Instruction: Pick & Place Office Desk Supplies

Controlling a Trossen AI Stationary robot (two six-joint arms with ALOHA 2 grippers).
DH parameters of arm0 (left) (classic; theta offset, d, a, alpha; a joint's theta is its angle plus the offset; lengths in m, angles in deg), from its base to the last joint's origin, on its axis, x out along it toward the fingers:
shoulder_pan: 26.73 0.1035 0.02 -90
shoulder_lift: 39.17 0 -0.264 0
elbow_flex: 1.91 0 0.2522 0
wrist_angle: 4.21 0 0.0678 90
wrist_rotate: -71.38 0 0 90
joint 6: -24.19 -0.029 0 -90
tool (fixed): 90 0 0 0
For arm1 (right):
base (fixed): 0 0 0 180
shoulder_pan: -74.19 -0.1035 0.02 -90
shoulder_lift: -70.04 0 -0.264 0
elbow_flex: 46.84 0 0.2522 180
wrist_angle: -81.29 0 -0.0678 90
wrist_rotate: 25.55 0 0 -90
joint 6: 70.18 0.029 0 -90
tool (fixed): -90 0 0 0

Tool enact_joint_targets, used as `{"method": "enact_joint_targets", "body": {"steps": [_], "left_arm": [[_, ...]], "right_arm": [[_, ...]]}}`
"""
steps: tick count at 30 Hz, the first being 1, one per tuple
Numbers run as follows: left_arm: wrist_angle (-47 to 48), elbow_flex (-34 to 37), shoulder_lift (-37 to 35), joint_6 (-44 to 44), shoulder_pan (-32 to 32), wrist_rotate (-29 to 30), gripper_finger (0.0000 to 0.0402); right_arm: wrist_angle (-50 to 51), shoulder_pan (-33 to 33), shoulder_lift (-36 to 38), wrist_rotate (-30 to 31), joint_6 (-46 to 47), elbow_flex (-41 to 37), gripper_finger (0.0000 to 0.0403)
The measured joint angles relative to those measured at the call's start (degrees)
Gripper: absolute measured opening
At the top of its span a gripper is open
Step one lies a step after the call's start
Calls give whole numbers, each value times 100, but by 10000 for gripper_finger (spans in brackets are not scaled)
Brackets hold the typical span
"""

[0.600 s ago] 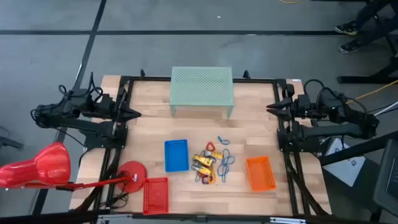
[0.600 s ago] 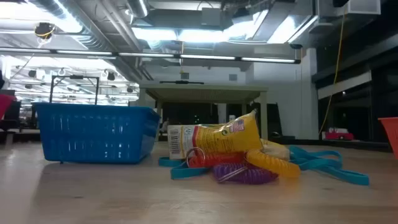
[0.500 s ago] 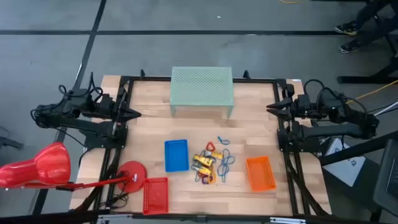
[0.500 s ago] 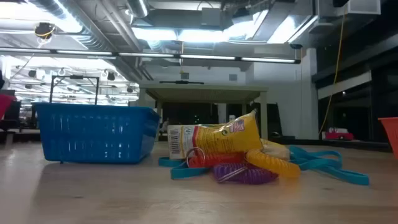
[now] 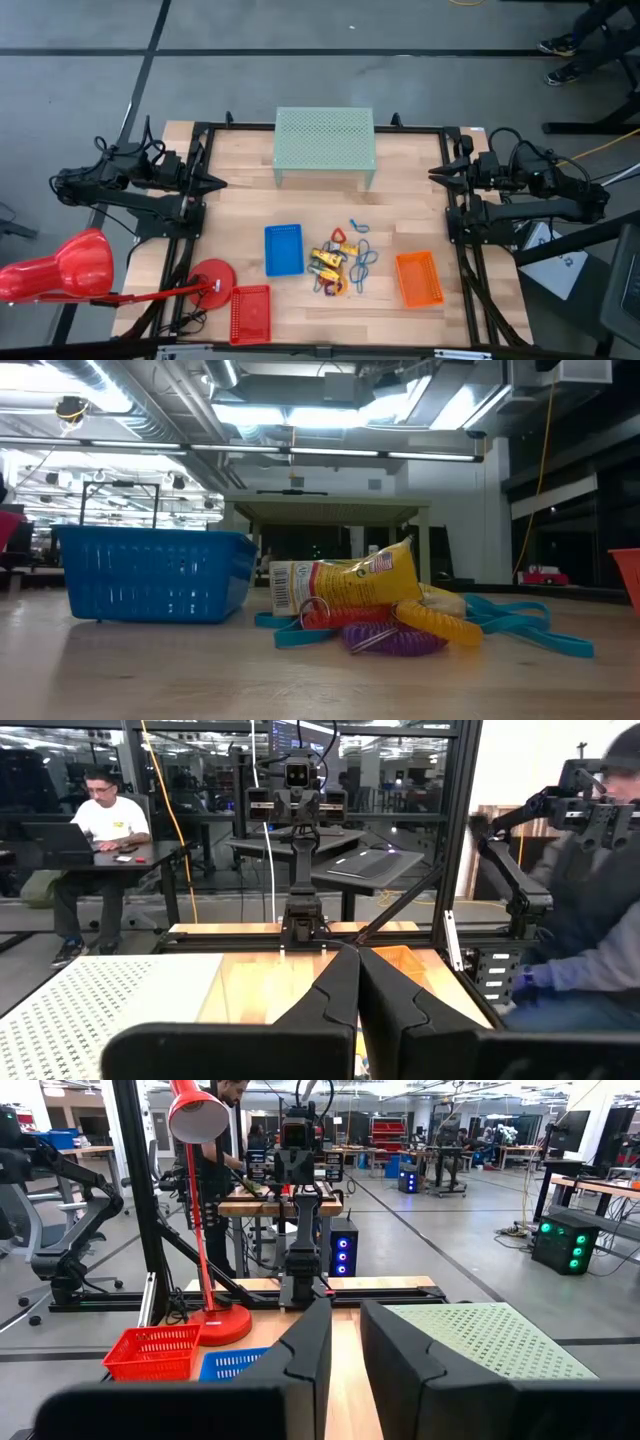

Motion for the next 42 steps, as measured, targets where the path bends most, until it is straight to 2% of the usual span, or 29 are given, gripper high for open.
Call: {"method": "enact_joint_targets", "body": {"steps": [30, 34, 42], "left_arm": [[0, 1, 0, 0, -1, 2, 4], [0, 1, 0, 0, 0, 1, 4], [-50, 1, 1, -1, 0, 32, 4]], "right_arm": [[-3, 0, 0, -2, 8, -2, 61], [-26, 0, 0, 44, 169, -1, 61], [-50, 0, -8, 510, 904, 0, 61]]}}
